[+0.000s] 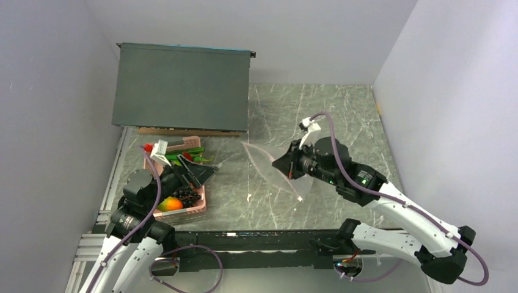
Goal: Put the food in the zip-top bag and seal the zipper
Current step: Adjust the zipper food storage bag at the center of the board.
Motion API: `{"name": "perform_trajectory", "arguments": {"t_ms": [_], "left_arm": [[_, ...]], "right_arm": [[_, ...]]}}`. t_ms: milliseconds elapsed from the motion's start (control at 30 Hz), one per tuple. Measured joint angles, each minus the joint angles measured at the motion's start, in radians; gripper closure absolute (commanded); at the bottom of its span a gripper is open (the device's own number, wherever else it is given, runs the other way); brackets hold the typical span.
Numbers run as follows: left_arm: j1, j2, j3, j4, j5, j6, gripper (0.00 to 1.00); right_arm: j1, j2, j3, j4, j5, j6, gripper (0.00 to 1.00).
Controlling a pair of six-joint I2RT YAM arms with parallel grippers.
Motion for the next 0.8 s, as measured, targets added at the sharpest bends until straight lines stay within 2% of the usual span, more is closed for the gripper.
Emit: {"name": "perform_trajectory", "arguments": {"t_ms": [167, 300, 467, 700, 800], "left_arm": [[-0.029, 0.055, -0.002, 0.078, 0.047, -0.067, 0.06], [-0.126, 0.111, -0.003, 0.121, 0.024, -0.104, 0.11], [-0.261, 0.179, 0.04, 0.058, -0.082, -0.108, 0.17], [-0.384, 0.246, 0.117, 0.004, -0.251, -0.127, 0.36], [-0.43, 0.265, 0.117, -0.012, -0.306, -0.138, 0.38]], "right_arm": [[0.126, 0.052, -0.042, 0.091, 0.01, 0.074, 1.0], [0.193, 0.145, -0.045, 0.168, 0.048, 0.128, 1.0], [0.262, 0.239, -0.034, 0.24, 0.116, 0.155, 1.0], [0.327, 0.299, 0.015, 0.298, 0.203, 0.154, 1.0], [0.351, 0.299, 0.016, 0.311, 0.251, 0.146, 1.0]]}}
